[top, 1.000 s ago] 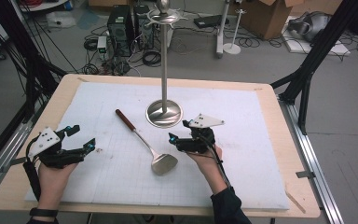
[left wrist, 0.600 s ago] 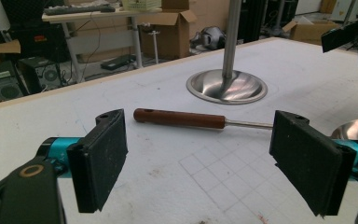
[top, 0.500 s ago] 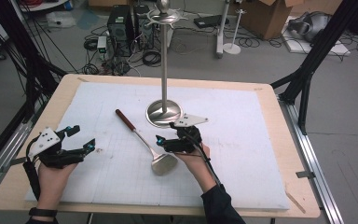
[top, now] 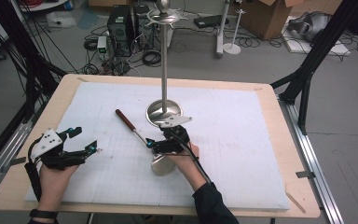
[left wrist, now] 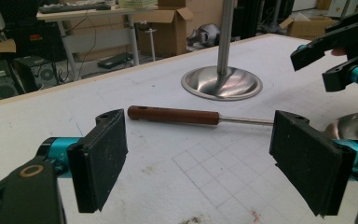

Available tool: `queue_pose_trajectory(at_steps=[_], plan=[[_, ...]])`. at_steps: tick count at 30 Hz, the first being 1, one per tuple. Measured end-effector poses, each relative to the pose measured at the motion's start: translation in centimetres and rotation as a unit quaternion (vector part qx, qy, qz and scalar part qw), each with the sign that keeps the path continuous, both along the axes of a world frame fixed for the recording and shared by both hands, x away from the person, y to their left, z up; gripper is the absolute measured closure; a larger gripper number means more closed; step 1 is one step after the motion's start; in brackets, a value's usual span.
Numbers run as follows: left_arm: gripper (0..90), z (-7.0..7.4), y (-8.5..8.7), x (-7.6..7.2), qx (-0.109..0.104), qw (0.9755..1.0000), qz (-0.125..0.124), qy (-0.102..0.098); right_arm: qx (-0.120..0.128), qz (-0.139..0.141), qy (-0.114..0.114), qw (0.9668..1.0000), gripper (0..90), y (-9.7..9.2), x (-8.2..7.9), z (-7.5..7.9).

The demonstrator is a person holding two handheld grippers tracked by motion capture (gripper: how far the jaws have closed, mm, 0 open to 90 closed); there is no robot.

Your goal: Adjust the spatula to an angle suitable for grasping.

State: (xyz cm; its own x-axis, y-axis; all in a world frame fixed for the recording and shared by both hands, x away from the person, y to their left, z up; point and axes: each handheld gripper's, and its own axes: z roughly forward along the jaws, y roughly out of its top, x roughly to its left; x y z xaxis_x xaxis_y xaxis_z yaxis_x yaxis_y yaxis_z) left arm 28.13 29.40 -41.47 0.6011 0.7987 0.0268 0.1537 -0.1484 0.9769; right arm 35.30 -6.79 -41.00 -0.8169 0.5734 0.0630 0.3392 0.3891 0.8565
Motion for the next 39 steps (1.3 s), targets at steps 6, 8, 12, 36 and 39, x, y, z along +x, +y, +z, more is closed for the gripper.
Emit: queue_pose_trajectory(at_steps=[6, 8, 12, 36, 39], plan=[[19.5, -0.1, 0.0, 0.1, -0.001, 1.0, -0.001, 0.002, -0.035, 0.005, 0.016, 0.9992, 28.0, 1.7, 0.5, -0.7], [19.5, -0.1, -0.1, 0.1, 0.0, 1.0, -0.003, 0.003, -0.047, 0.008, 0.017, 0.9987, 29.5, 2.4, 0.6, -0.8], [19.4, 0.0, -0.1, 0.0, 0.0, 1.0, -0.003, 0.002, -0.065, 0.01, 0.024, 0.9976, 29.7, 3.1, 0.7, -0.9], [19.5, -0.2, -0.3, 0.1, 0.003, 0.9999, -0.007, 0.007, -0.154, 0.015, 0.046, 0.9869, 57.7, 4.7, 1.3, -2.0], [19.5, -0.2, -0.3, 0.1, 0.003, 0.9999, -0.007, 0.007, -0.158, 0.014, 0.055, 0.9858, 58.7, 4.8, 1.3, -2.1]])
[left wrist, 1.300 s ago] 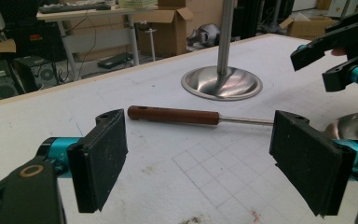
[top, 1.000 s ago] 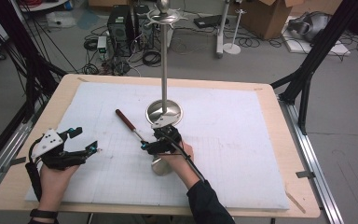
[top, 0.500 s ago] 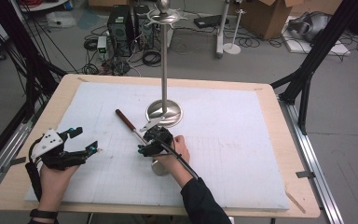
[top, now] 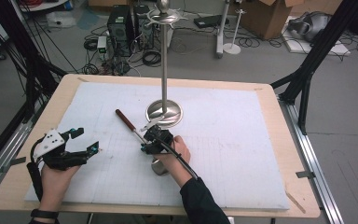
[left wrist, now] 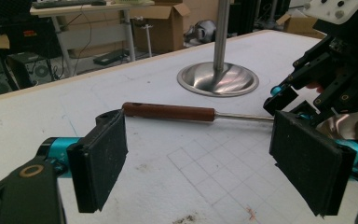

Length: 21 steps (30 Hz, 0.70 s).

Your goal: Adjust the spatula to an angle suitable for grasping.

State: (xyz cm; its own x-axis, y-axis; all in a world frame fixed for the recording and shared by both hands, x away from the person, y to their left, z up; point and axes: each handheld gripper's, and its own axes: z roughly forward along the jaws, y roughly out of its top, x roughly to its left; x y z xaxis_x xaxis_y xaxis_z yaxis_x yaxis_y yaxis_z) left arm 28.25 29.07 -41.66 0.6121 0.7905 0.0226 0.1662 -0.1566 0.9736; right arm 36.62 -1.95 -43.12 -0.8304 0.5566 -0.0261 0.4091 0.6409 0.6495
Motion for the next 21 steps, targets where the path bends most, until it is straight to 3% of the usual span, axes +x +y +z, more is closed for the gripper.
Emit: queue_pose_trajectory(at_steps=[2, 11, 17, 21], plan=[[19.5, 0.0, 0.01, 0.0, 0.0, 1.0, 0.0, 0.0, -0.012, -0.001, 0.001, 0.9999, 60.6, 0.11, 0.01, -0.14], [19.7, -0.04, -0.02, 0.04, 0.003, 1.0, 0.001, 0.001, -0.014, 0.007, 0.01, 0.9998, 73.0, 0.42, -0.11, -0.14], [20.2, -0.04, -0.01, 0.03, 0.004, 1.0, 0.002, 0.003, 0.006, -0.004, 0.032, 0.9995, 78.8, 0.02, 0.27, -0.18], [20.5, -0.06, -0.06, 0.03, 0.004, 1.0, 0.003, 0.004, 0.001, 0.002, 0.029, 0.9996, 83.6, -0.03, 0.18, 0.0]])
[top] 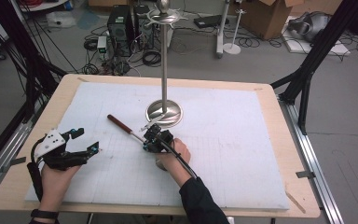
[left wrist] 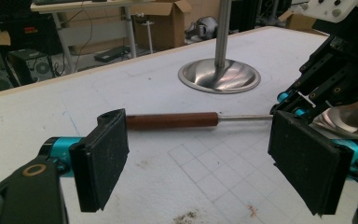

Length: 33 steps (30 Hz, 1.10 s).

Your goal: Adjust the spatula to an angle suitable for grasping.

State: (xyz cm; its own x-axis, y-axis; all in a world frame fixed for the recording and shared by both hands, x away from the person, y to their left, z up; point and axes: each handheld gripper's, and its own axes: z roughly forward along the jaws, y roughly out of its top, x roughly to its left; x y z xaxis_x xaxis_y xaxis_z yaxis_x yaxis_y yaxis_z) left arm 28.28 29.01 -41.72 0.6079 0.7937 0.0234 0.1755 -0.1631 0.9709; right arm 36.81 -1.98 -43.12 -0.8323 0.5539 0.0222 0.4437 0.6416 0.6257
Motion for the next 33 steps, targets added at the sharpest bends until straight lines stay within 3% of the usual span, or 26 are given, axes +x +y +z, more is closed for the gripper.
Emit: queue_pose_trajectory(at_steps=[3, 9, 18, 33], plan=[[20.5, 0.0, 0.0, 0.0, 0.0, 1.0, 0.0, 0.0, -0.01, 0.002, -0.009, 0.9999, 83.6, 0.0, 0.0, 0.0], [20.6, 0.2, 0.1, -0.1, -0.001, 1.0, 0.001, -0.003, 0.001, -0.007, -0.004, 1.0, 83.8, -0.3, 0.1, 0.2], [20.7, 0.1, 0.0, -0.1, -0.002, 1.0, 0.002, -0.002, 0.059, -0.011, -0.019, 0.998, 83.9, -2.0, -0.2, 1.9], [20.7, 0.1, 0.1, -0.1, -0.001, 1.0, 0.003, -0.003, 0.131, -0.018, -0.046, 0.9902, 83.9, -5.0, -1.2, 3.7]])
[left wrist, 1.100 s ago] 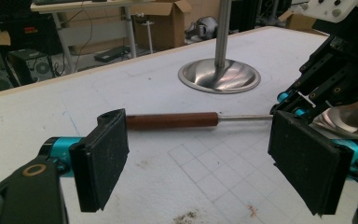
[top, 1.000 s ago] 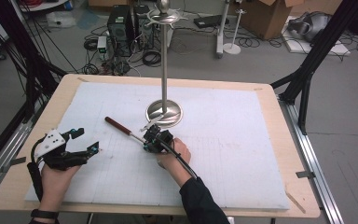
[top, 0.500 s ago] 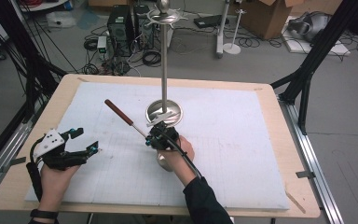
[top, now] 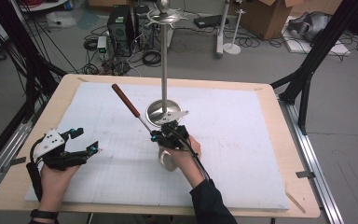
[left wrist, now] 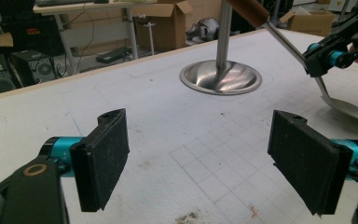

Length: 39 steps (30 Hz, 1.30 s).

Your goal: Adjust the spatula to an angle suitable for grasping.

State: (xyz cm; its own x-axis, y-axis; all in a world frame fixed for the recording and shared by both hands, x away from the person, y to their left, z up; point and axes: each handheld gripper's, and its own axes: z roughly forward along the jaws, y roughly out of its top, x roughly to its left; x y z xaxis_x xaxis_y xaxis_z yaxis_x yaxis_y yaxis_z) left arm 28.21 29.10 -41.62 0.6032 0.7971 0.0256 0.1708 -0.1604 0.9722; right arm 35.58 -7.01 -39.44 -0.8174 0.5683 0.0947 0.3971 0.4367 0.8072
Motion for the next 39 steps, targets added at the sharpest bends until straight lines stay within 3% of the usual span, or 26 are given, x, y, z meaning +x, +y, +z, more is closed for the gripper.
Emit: queue_pose_trajectory(at_steps=[20, 39], plan=[[20.7, -0.3, -0.3, 0.1, 0.001, 1.0, -0.001, 0.005, 0.057, -0.016, -0.028, 0.9978, 83.9, -4.5, -1.5, 1.9], [20.7, -0.8, -0.5, 0.3, 0.005, 0.9999, -0.004, 0.013, 0.095, -0.049, -0.067, 0.992, 83.9, -9.6, -3.3, 4.1]])
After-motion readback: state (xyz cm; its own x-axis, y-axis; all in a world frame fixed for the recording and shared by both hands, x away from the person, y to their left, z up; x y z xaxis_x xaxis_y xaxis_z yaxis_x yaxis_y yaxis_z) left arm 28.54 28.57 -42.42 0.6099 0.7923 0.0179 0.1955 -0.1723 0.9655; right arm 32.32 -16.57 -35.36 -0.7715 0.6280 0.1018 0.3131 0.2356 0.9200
